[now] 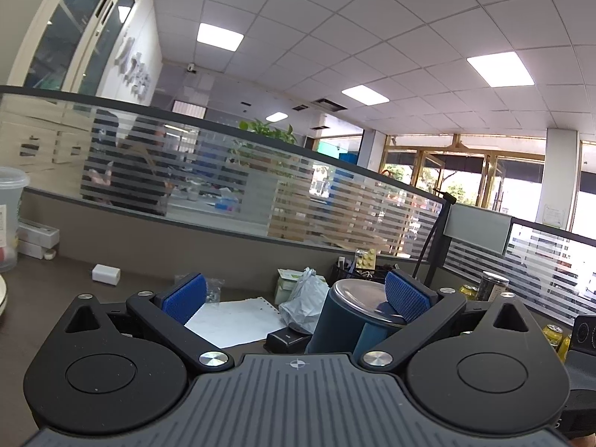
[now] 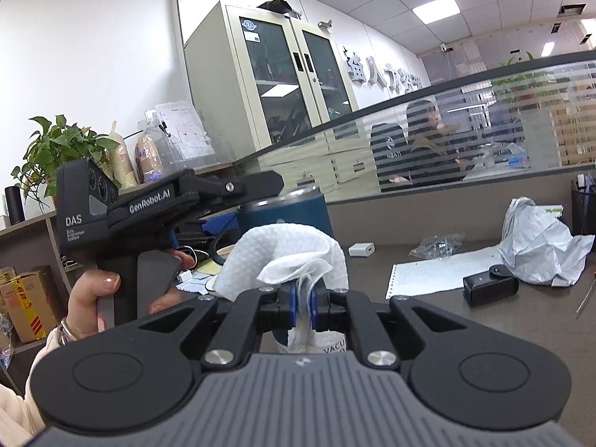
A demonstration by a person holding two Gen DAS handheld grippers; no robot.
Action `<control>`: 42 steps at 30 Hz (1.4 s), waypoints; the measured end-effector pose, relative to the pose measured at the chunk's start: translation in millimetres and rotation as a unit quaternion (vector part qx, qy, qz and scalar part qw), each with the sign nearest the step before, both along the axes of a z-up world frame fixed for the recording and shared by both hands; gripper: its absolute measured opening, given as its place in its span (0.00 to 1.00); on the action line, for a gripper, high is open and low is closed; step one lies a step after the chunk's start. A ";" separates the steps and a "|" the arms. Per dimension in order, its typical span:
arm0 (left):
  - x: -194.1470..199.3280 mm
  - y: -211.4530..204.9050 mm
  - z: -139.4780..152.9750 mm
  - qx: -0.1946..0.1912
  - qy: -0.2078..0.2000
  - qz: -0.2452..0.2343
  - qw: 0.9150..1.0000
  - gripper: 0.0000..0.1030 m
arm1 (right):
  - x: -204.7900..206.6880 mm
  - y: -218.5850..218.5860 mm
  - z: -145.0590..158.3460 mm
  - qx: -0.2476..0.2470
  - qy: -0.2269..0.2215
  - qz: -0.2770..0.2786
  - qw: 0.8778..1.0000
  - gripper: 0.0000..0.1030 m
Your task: Clean container
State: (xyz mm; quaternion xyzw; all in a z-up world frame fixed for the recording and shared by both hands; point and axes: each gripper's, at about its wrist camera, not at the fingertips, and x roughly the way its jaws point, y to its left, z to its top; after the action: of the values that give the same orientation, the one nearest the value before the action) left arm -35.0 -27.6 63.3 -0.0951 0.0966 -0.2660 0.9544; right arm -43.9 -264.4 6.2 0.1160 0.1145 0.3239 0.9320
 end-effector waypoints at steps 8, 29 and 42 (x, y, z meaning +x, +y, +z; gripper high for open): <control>0.7 -1.2 0.6 0.007 -0.004 -0.003 1.000 1.00 | 0.4 -2.7 -0.7 0.013 0.005 0.005 1.000 0.11; 3.7 -4.6 -0.2 0.010 -0.010 -0.008 1.000 1.00 | 0.5 -6.5 -3.1 0.016 0.010 -0.031 0.999 0.11; 1.8 -2.4 0.5 0.014 -0.014 -0.003 1.000 1.00 | -11.6 10.1 -1.1 -0.015 -0.023 -0.020 0.999 0.11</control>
State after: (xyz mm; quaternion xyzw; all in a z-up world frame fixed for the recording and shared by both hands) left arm -33.2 -29.9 63.8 -0.0781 0.0875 -0.2691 0.9559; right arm -55.5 -254.3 5.2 0.0969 0.0952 0.3058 0.9423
